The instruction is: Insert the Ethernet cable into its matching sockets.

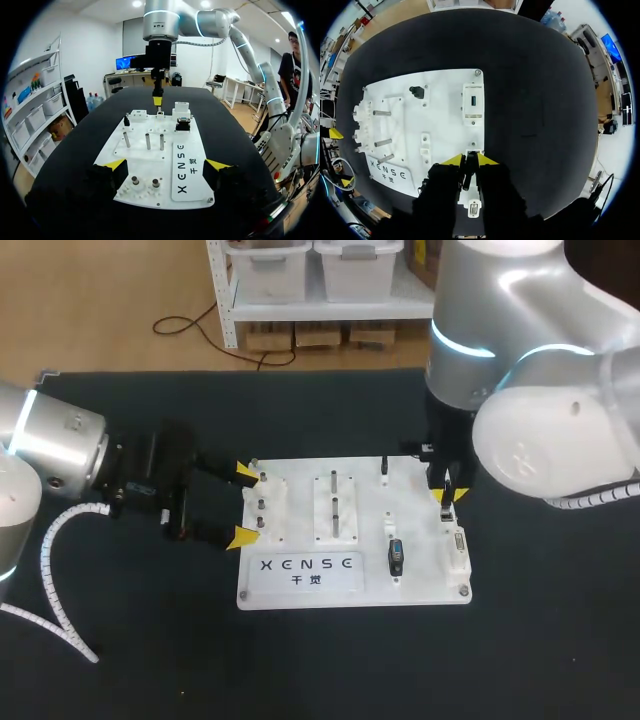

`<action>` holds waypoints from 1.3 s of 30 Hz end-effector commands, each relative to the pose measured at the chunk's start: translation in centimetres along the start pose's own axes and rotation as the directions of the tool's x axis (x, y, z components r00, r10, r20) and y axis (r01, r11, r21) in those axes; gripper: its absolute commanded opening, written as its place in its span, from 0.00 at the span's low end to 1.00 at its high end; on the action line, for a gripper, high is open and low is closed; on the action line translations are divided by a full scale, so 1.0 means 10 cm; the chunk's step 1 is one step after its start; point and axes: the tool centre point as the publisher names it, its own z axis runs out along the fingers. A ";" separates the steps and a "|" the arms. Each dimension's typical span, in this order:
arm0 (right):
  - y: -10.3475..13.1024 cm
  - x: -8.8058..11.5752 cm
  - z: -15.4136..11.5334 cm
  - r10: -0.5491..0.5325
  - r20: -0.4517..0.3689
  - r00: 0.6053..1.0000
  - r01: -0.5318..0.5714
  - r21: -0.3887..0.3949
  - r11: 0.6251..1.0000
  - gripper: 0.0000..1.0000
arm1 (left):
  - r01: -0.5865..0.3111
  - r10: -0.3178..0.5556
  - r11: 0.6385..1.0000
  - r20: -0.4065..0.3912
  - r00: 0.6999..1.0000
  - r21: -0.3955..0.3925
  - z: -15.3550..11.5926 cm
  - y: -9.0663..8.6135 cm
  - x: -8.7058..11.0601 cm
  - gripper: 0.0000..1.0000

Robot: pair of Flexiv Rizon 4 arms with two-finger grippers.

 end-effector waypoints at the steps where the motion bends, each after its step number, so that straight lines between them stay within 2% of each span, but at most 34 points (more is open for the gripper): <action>1: 0.00 -0.01 0.02 -0.001 -0.005 1.000 0.001 0.000 1.000 0.00 | -0.002 0.002 1.000 0.004 1.000 -0.002 0.00 0.00 0.01 1.00; 39: -0.05 -0.02 0.15 -0.028 -0.009 1.000 0.028 0.018 0.999 0.00 | -0.002 0.002 1.000 0.004 1.000 -0.002 0.00 0.00 0.01 1.00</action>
